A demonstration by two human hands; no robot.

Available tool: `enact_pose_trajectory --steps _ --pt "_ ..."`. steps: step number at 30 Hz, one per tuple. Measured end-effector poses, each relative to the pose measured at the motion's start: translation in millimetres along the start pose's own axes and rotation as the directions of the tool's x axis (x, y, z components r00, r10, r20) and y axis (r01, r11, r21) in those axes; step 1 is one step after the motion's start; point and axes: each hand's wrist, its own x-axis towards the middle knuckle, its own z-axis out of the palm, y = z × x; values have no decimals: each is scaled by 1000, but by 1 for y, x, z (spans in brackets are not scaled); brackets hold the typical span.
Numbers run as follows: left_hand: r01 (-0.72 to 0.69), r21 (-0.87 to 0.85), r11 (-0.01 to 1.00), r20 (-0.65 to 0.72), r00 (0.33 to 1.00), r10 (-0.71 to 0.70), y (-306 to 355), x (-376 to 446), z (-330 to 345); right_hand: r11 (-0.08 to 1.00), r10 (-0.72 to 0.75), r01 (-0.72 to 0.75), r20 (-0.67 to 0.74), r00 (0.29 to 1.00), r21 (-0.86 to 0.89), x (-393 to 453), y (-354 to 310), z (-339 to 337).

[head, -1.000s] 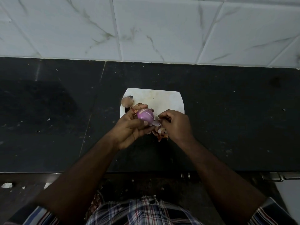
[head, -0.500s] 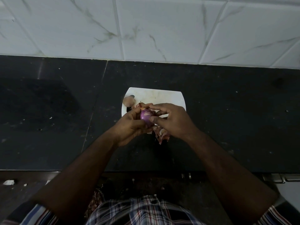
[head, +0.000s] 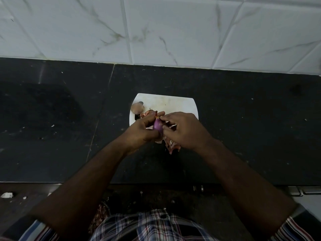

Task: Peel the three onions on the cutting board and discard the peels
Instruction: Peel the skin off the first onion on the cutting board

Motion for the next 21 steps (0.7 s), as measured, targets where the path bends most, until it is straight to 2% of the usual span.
enact_pose_trajectory --steps 6,9,12,14,18,21 --pt "-4 31 1000 -2 1000 4 0 1 -1 985 -75 73 -8 997 -158 -1 4 6" --pt "-15 77 997 1 1000 15 1 2 -1 979 -84 73 -53 995 -188 -2 3 11" --pt "-15 124 992 3 1000 14 3 0 -2 977 -72 62 -41 997 -205 -1 5 15" --pt "-15 159 987 -6 1000 17 4 -1 -2 985 -29 19 -55 998 -170 1 7 13" --pt "-11 173 985 -31 999 17 6 0 0 997 79 -78 -117 990 14 2 3 5" --pt "-16 188 982 -21 1000 20 10 0 1 1000 3 -4 -83 997 -14 -1 0 6"
